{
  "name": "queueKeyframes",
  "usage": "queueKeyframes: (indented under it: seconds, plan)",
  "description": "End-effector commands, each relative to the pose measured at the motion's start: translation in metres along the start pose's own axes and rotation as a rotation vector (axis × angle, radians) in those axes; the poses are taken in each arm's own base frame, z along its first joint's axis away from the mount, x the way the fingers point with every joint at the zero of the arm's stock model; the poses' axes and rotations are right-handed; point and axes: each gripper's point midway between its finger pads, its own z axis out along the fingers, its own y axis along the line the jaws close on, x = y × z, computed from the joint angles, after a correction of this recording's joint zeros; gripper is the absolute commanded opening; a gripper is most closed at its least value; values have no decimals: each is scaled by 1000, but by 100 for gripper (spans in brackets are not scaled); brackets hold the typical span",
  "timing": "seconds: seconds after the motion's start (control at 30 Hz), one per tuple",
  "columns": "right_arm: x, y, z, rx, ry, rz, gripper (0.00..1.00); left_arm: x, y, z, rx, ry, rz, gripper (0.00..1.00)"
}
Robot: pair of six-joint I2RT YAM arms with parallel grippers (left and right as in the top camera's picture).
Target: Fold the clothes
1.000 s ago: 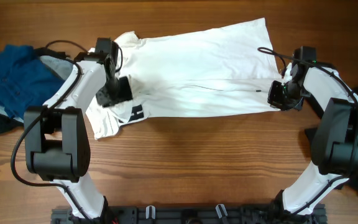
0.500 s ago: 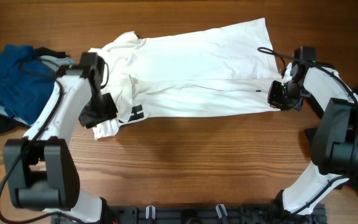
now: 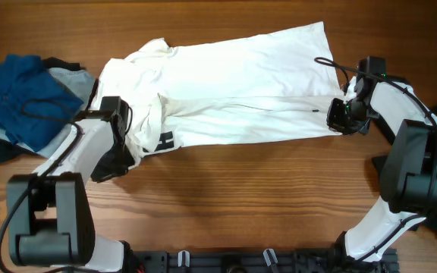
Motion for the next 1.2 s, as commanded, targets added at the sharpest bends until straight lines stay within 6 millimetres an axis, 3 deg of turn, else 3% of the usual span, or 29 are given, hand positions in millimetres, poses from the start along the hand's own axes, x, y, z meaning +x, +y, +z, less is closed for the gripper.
queueKeyframes:
  seconds: [0.0,0.07,0.17,0.27,0.33,0.37,0.53,0.63,0.67,0.73,0.9,1.0,1.17]
  plan:
    - [11,-3,12,9,41,-10,11,-27,31,-6,-112,-142,-142,18]
    - [12,-3,12,9,42,-8,11,-35,28,-4,-72,-155,-181,16]
    - [12,-3,12,9,44,-8,11,-16,-15,-4,180,-18,-64,17]
    - [11,-3,12,9,41,-8,12,3,-52,-16,411,70,101,40]
    - [11,-3,12,9,41,-8,12,5,-56,-18,433,78,109,55]
    - [11,-3,12,9,41,-8,11,4,-56,-18,434,76,108,55]
    - [11,-3,12,9,41,-8,12,6,-56,-10,427,71,101,55]
    - [11,-3,12,9,41,-8,12,11,-58,0,429,68,99,45]
    - [11,-3,12,9,41,-8,12,13,-57,2,424,71,101,36]
    - [12,-3,12,9,42,-9,12,11,-47,6,365,60,88,4]
    - [12,-3,12,9,44,-8,12,-26,9,6,105,-81,-50,4]
    - [12,-3,12,10,45,-8,12,-50,27,-6,12,-175,-51,4]
    - [14,-11,12,53,49,-5,11,-67,52,-13,-131,-260,-78,6]
